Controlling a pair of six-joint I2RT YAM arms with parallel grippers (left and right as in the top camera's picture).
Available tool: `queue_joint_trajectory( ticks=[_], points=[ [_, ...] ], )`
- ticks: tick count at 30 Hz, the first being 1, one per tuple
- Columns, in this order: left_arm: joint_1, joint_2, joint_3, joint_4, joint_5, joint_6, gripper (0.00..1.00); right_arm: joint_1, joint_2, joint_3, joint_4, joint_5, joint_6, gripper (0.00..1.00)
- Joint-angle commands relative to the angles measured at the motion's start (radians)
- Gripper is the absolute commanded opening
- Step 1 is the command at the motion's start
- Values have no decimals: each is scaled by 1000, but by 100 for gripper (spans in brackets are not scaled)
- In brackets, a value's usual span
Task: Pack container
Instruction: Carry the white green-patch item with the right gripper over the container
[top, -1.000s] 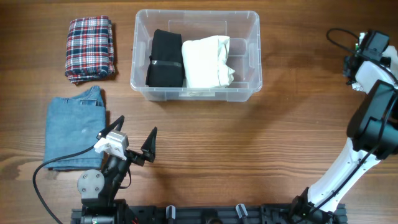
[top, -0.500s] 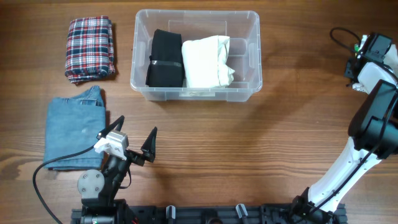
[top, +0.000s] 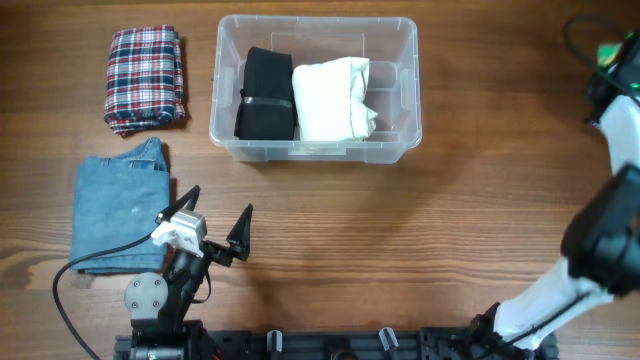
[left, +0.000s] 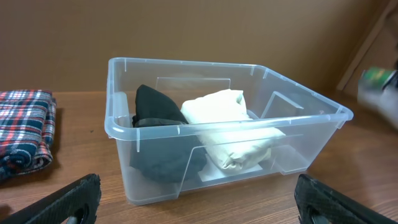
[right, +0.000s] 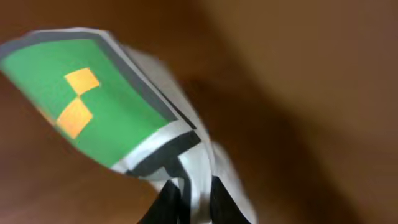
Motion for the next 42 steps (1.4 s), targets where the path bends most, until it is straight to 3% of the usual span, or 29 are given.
queue_joint_trajectory(
  ticks=[1, 7, 12, 20, 26, 31, 42],
  points=[
    [8, -6, -6, 2, -2, 12, 100, 71, -243, 12, -30, -2, 33, 4],
    [8, -6, -6, 2, -2, 12, 100, 264, -471, 12, -146, -21, 96, 4],
    [8, -6, -6, 2, -2, 12, 100, 499, -570, 12, -264, -20, 288, 4],
    [8, -6, -6, 2, -2, 12, 100, 800, -536, 12, -287, -22, 449, 4],
    [8, -6, -6, 2, -2, 12, 100, 959, -409, 12, -243, 6, 555, 4],
    [8, -6, -6, 2, -2, 12, 100, 985, -293, 12, -225, 135, 632, 4],
    [8, -6, -6, 3, -2, 12, 100, 985, -104, 12, -213, 176, 746, 4]
  ],
)
